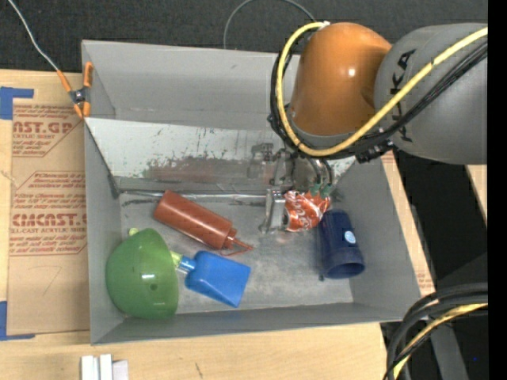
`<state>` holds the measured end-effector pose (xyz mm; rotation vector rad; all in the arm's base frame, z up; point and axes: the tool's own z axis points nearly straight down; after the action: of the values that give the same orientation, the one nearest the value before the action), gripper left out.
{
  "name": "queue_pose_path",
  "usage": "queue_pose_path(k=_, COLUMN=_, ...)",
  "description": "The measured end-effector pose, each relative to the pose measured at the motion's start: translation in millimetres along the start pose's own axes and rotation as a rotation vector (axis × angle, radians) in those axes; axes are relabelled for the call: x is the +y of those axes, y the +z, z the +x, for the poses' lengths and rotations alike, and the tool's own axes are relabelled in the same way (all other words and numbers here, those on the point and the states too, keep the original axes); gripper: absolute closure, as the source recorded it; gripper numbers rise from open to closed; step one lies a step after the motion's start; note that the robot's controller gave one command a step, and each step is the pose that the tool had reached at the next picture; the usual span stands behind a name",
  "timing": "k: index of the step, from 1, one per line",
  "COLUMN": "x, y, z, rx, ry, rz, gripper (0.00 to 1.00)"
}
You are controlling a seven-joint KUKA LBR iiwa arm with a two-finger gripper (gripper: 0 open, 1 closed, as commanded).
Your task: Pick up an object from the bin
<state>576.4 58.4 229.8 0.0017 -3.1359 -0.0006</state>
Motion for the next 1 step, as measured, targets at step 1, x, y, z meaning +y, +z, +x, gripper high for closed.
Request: queue_pose_path(k=1, x=-0.3, y=-4.9, z=-1.4, rx=-0.008, ry=0.001, rz=-0.001, gripper=0.0)
